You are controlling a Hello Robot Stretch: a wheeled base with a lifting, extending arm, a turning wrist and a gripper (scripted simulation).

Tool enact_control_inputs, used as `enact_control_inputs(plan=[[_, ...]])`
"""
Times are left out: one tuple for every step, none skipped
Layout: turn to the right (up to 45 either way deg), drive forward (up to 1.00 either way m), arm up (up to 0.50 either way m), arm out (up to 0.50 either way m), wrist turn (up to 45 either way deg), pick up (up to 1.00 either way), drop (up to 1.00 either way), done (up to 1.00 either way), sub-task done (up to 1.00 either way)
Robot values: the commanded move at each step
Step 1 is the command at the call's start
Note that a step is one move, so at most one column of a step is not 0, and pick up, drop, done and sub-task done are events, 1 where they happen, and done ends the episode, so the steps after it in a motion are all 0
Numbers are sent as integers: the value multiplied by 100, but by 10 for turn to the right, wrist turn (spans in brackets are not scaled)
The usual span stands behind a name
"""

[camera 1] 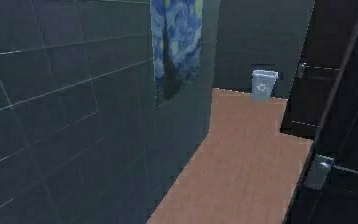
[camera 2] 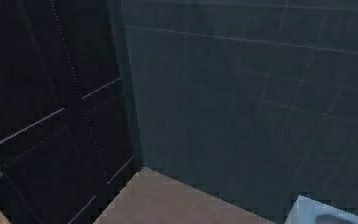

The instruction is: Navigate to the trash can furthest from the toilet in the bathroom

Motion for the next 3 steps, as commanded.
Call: enact_control_inputs(plan=[[0,65,0,0,0,0,0,0,0],[300,0,0,0,0,0,0,0,0],[0,100,0,0,0,0,0,0,0]])
